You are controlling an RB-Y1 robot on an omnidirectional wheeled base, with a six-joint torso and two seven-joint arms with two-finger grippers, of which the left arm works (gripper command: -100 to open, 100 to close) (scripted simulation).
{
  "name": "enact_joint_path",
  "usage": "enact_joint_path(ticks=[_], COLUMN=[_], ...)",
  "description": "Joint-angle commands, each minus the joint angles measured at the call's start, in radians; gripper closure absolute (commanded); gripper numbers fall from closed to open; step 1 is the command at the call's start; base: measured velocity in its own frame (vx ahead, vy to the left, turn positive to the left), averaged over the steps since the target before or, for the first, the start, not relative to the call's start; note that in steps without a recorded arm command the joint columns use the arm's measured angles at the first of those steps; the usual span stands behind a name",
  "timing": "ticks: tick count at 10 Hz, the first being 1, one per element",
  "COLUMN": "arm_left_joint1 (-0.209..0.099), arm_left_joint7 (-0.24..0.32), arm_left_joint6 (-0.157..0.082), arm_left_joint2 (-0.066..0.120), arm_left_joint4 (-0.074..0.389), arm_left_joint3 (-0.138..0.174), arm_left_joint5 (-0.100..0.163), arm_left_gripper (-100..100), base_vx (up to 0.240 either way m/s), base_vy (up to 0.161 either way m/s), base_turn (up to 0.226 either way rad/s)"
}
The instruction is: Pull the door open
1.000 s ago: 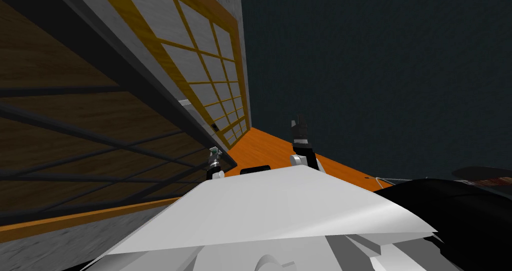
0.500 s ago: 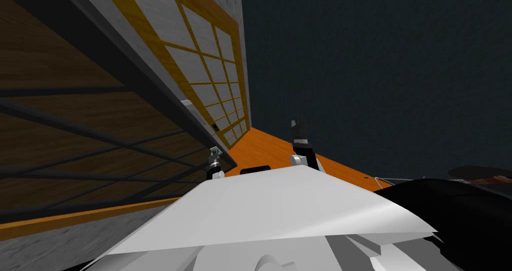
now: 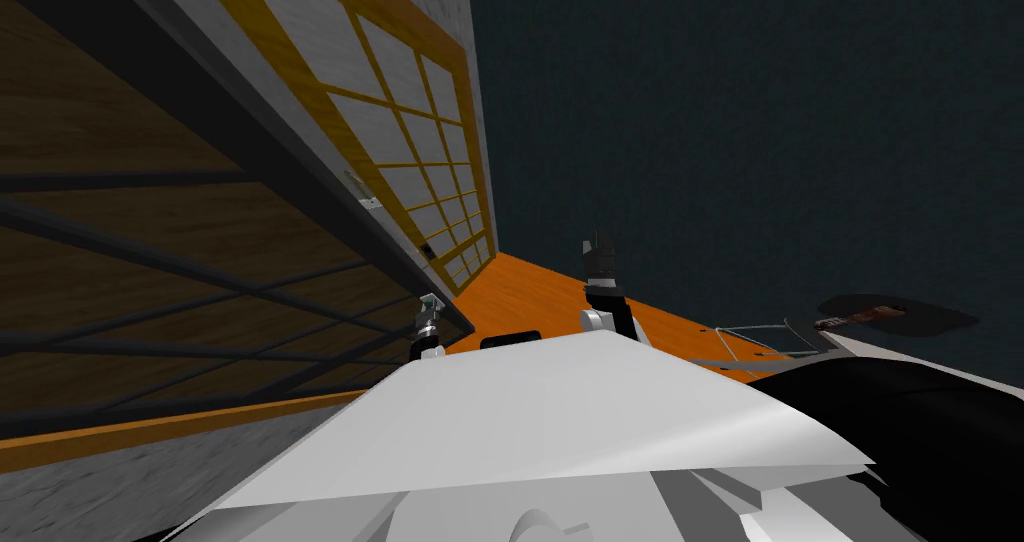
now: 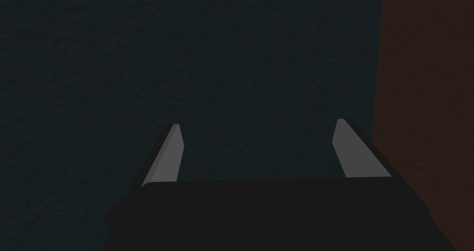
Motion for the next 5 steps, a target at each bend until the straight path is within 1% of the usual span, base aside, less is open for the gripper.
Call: enact_joint_path(ticks=[1, 4, 5], arm_left_joint1=[0.009, 0.028, 0.021], arm_left_joint7=[0.031, 0.084, 0.072], arm_left_joint6=[-0.01, -0.021, -0.018], arm_left_joint2=[0.014, 0.046, 0.039], arm_left_joint4=[0.0, -0.011, -0.005], arm_left_joint3=[-0.025, -0.069, -0.06], arm_left_joint5=[-0.01, -0.027, -0.024], arm_left_gripper=[100, 100, 100], base_vx=[-0.249, -0.248, -0.116], base_vy=[0.04, 0.026, 0.003], base_turn=[-0.141, -0.137, -0.037])
